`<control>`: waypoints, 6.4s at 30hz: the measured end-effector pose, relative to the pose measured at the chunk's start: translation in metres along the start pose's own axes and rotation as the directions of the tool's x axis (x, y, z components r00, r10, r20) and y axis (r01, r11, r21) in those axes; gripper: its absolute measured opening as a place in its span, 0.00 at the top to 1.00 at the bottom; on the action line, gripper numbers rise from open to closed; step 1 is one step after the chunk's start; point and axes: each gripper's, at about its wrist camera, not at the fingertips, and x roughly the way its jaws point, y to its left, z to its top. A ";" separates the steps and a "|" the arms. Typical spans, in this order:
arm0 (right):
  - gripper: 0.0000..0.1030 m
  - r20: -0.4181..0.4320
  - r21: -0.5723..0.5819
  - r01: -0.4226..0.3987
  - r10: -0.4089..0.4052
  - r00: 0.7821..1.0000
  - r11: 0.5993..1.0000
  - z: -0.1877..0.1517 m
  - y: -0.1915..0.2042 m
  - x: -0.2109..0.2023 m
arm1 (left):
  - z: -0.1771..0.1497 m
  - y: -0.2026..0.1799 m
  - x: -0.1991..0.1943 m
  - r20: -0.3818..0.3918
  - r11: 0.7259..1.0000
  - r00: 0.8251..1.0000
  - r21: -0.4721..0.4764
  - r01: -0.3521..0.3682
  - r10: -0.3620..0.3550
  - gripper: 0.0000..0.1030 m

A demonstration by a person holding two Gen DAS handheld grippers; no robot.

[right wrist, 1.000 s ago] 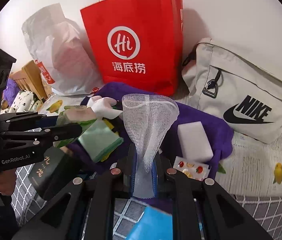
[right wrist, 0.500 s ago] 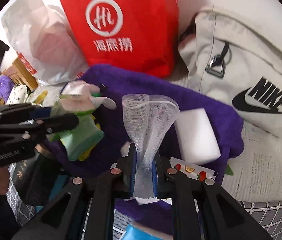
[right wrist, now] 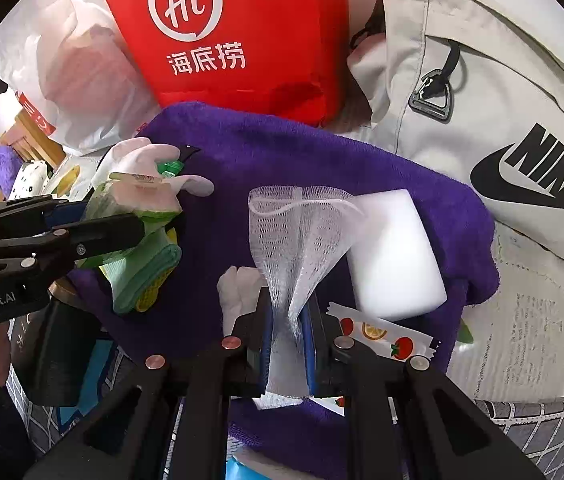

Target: Organize soft objects

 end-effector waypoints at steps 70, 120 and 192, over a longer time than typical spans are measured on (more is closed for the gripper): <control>0.00 0.269 0.089 0.125 -0.144 0.952 0.988 -0.160 0.106 -0.211 | -0.165 -0.078 -0.206 0.192 0.970 0.952 -0.009 -0.241 0.238 0.13; 0.00 0.295 0.104 0.095 -0.122 0.948 0.990 -0.220 0.121 -0.247 | -0.218 -0.106 -0.250 0.207 0.958 0.935 -0.055 -0.283 0.288 0.13; 0.00 0.287 0.103 0.092 -0.118 0.951 0.990 -0.218 0.125 -0.242 | -0.222 -0.097 -0.250 0.203 0.954 0.932 -0.061 -0.293 0.299 0.13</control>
